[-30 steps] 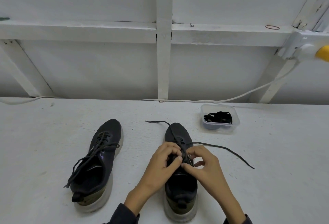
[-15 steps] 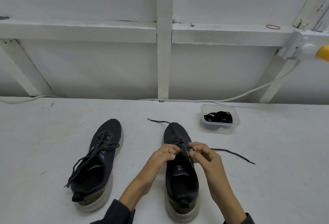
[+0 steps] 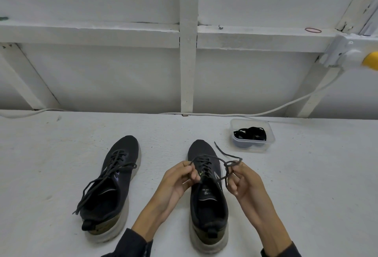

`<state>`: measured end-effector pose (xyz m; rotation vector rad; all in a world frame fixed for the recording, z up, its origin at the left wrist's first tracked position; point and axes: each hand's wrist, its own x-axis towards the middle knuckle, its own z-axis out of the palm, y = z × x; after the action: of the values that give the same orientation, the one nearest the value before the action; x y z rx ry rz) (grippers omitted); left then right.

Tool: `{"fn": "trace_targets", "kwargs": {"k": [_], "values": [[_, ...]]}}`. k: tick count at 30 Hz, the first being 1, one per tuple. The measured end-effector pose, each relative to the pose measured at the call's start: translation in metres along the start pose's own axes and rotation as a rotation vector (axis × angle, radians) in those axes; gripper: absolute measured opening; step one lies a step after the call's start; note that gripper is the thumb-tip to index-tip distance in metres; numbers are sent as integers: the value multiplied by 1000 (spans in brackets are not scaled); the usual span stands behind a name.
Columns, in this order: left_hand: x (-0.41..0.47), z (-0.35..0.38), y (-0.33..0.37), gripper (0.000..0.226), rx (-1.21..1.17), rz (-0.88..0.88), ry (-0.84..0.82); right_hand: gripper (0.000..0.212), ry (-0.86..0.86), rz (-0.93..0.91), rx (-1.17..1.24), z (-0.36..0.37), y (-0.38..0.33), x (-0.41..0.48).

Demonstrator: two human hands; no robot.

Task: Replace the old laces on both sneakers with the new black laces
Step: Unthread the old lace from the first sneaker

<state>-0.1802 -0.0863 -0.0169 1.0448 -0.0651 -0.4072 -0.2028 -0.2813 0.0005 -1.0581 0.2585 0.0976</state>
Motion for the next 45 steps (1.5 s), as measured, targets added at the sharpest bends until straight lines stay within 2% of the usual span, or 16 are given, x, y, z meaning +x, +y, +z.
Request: {"fn": "trace_targets", "kwargs": {"k": [3, 7, 9, 11, 14, 17, 19, 21, 24, 27, 30, 32, 35, 37, 41, 45], "values": [[2, 2, 7, 21, -8, -3, -38, 11, -4, -14, -26, 1, -1, 1], [-1, 3, 12, 22, 138, 2, -4, 10, -1, -5, -85, -2, -4, 0], [0, 3, 13, 21, 62, 19, 38, 13, -9, -15, -145, -4, -5, -2], [2, -1, 12, 21, -175, 25, 72, 18, 5, -10, -140, -8, -4, -1], [3, -8, 10, 36, -457, 13, 159, 12, 48, 31, 1, -15, -1, 2], [-1, -2, 13, 23, -390, -91, 263, 11, 41, 63, 171, -21, 0, 5], [-3, 3, 14, 22, -321, -106, 303, 29, 6, 79, 285, -21, 0, 7], [-2, 4, 15, 17, -397, -43, 323, 51, -27, 94, 384, -20, -2, 7], [-1, -3, 15, 17, -661, 135, 332, 63, -12, 89, 468, -18, -2, 7], [-3, -9, 13, 21, -777, 242, 347, 66, 13, 71, 524, -20, 1, 8], [-4, -12, 14, 40, -798, 308, 392, 68, 41, 48, 614, -27, 0, 11], [-3, -19, 16, 45, -770, 312, 440, 60, 83, 34, 604, -34, -3, 12], [-1, -27, 15, 33, -618, 236, 481, 16, 139, 32, 384, -40, -7, 11], [0, -25, 11, 30, -519, 171, 478, 17, 134, 36, 187, -40, -5, 10], [-7, -16, -2, 47, -275, 64, 381, 32, 96, 106, -231, -38, 0, 9], [-23, -1, -20, 49, 165, 85, 166, 14, 9, 148, -675, -36, 2, 4]]}}
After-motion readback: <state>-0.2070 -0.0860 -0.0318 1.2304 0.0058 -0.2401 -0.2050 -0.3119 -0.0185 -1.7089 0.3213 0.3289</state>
